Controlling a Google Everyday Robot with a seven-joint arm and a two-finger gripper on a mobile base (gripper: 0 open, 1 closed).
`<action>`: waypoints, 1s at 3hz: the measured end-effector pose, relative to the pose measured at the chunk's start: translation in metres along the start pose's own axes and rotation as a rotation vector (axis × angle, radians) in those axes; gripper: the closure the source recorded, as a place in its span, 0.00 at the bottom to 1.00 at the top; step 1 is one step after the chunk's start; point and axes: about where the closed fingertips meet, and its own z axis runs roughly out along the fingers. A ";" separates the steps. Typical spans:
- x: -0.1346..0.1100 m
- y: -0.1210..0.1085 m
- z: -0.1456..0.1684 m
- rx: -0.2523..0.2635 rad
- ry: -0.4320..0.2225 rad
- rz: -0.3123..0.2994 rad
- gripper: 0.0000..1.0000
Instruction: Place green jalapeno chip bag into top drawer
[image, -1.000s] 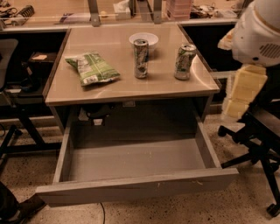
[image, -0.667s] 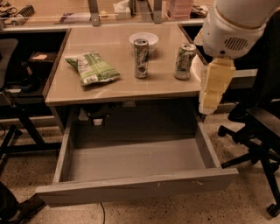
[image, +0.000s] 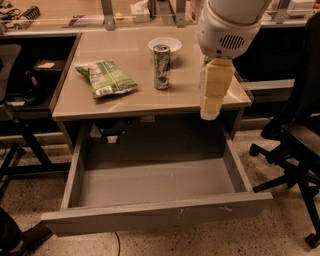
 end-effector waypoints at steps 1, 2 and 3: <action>-0.019 -0.017 0.001 0.024 -0.038 -0.021 0.00; -0.058 -0.059 0.008 0.029 -0.092 -0.081 0.00; -0.100 -0.097 0.012 0.030 -0.134 -0.148 0.00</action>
Offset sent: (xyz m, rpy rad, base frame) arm 0.1098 0.1061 0.0414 0.1127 -0.0505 0.1965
